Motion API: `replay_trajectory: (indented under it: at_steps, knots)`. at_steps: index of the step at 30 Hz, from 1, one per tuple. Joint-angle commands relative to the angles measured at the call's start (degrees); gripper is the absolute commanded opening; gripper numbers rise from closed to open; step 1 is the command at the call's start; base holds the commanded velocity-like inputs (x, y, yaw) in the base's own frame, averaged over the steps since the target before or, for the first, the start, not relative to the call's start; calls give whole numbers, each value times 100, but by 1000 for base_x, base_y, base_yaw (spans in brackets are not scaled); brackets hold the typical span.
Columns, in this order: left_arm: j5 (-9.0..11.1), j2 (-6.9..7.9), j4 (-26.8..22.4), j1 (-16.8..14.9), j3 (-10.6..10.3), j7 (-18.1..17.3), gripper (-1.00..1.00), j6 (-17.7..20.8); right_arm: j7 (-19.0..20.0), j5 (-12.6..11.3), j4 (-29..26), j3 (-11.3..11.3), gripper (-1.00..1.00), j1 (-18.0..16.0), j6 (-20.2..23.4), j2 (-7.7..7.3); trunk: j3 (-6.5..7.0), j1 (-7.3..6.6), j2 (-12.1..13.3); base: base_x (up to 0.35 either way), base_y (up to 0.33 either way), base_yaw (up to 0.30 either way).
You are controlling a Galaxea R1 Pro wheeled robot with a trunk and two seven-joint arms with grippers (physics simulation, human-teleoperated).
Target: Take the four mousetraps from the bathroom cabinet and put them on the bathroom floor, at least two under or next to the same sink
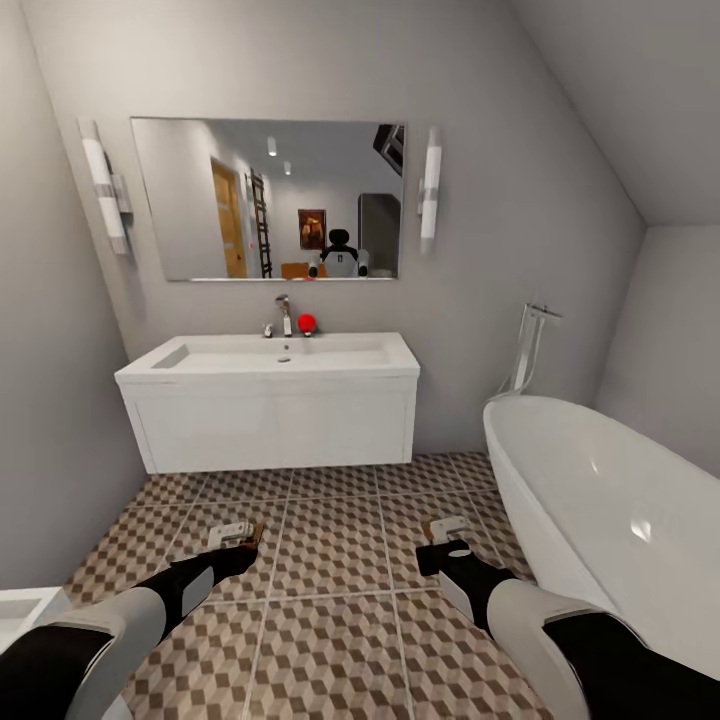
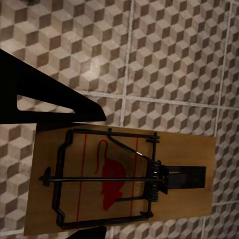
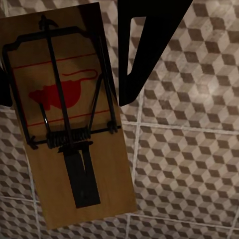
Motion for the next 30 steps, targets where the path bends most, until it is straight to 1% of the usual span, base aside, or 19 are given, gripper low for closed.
replay_trajectory:
  at_steps: [1,13,30]
  knots:
    - [50,2,-7,-2,-47,-11,-100,25,-29,8,12,43,-100,-8,6,5,-24,22,-45,0,0,0]
    - [39,1,-7,-2,-49,-4,-100,42,-199,-55,11,29,-100,-8,-114,6,-240,286,-526,0,0,0]
    - [12,-4,-7,-2,-50,-1,-100,44,-221,-10,16,29,-100,-8,-121,-2,-545,659,-1208,0,0,0]
